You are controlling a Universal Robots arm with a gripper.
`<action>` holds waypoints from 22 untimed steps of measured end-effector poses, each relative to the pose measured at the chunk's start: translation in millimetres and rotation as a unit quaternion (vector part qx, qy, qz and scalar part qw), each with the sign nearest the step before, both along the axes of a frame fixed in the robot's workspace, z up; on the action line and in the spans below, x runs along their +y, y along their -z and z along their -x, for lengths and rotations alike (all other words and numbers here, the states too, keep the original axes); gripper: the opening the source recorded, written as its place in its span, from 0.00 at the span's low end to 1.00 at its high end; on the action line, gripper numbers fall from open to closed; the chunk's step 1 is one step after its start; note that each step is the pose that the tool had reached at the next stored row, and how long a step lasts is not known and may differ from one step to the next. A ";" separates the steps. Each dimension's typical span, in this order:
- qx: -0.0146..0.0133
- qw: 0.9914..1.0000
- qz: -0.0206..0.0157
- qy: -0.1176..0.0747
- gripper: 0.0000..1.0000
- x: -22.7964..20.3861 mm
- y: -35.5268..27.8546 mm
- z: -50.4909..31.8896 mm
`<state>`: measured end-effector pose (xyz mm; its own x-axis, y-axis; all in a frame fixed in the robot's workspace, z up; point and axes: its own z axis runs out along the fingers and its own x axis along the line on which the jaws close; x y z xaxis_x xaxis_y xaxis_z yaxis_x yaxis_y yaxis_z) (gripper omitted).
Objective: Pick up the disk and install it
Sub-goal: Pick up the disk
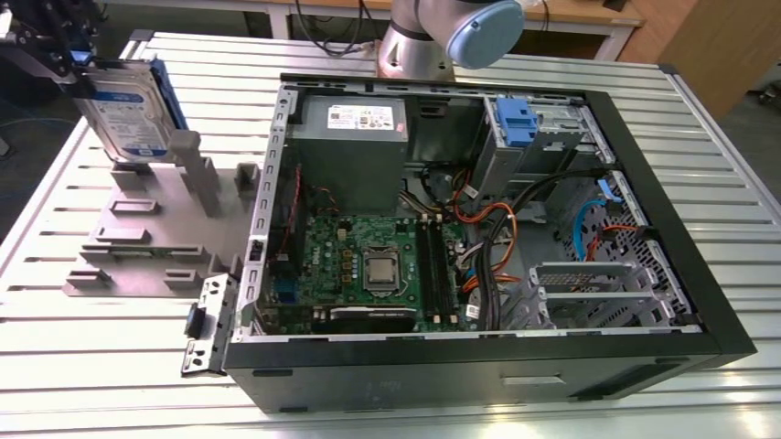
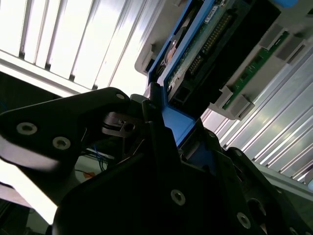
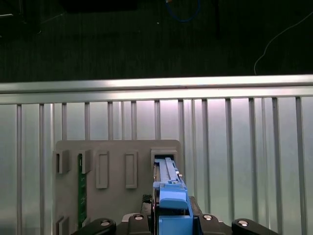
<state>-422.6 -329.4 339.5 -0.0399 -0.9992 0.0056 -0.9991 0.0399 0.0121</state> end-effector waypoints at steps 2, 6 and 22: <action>0.000 1.000 0.000 0.000 0.36 0.0 -1.6 0.0; 0.000 1.000 0.000 0.000 0.36 0.0 -5.4 0.0; 0.000 1.000 0.000 0.000 0.36 0.0 -19.1 0.0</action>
